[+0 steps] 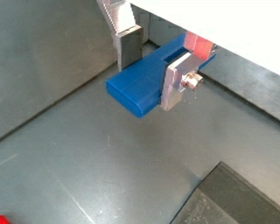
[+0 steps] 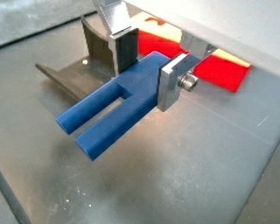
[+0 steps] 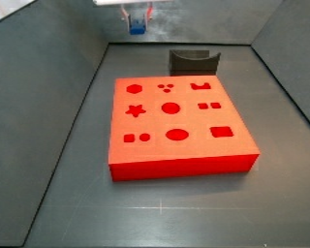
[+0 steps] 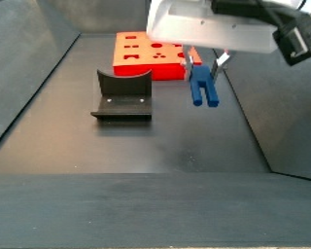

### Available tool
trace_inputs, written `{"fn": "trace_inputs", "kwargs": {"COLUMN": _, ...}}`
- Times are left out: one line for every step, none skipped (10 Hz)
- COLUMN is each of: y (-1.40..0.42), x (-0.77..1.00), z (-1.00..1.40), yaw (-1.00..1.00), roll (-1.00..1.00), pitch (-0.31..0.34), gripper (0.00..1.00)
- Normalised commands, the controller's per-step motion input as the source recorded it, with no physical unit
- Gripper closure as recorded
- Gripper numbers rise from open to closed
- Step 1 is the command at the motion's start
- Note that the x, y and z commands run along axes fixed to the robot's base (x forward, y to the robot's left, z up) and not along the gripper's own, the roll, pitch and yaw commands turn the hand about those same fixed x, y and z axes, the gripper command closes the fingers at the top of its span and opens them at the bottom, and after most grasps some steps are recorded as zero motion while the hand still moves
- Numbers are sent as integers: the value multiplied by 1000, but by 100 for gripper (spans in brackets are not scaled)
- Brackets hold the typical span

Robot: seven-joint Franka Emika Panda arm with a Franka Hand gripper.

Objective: Pick up the square-circle object. Move up. Rotate the square-circle object. Place the square-circle object on the fixture. Regrasp the square-circle object. Move to above the board. Insert the square-circle object.
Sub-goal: Place the square-circle object on the fixture.

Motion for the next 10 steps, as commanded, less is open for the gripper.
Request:
{"fn": "trace_inputs", "kwargs": {"y": -2, "x": -34, "z": 1000, "yaw": 22, "roll": 142, "pitch": 115, "gripper": 100}}
{"fn": "trace_inputs", "kwargs": {"y": -5, "x": -37, "z": 1000, "yaw": 32, "roll": 159, "pitch": 121, "gripper": 100}}
{"fn": "trace_inputs", "kwargs": {"y": -7, "x": -36, "z": 937, "yaw": 38, "roll": 165, "pitch": 125, "gripper": 100}}
{"fn": "trace_inputs", "kwargs": {"y": -9, "x": -33, "z": 875, "yaw": 44, "roll": 163, "pitch": 123, "gripper": 100}}
{"fn": "trace_inputs", "kwargs": {"y": -6, "x": -29, "z": 745, "yaw": 47, "roll": 156, "pitch": 120, "gripper": 100}}
{"fn": "trace_inputs", "kwargs": {"y": -5, "x": -23, "z": 642, "yaw": 47, "roll": 150, "pitch": 118, "gripper": 100}}
{"fn": "trace_inputs", "kwargs": {"y": 1, "x": -16, "z": 498, "yaw": 45, "roll": 142, "pitch": 118, "gripper": 100}}
{"fn": "trace_inputs", "kwargs": {"y": -1, "x": -10, "z": 386, "yaw": 46, "roll": 139, "pitch": 124, "gripper": 100}}
{"fn": "trace_inputs", "kwargs": {"y": -1, "x": -3, "z": 230, "yaw": 45, "roll": 131, "pitch": 128, "gripper": 100}}
{"fn": "trace_inputs", "kwargs": {"y": -640, "x": 1000, "z": 95, "yaw": 350, "roll": -95, "pitch": -134, "gripper": 100}}
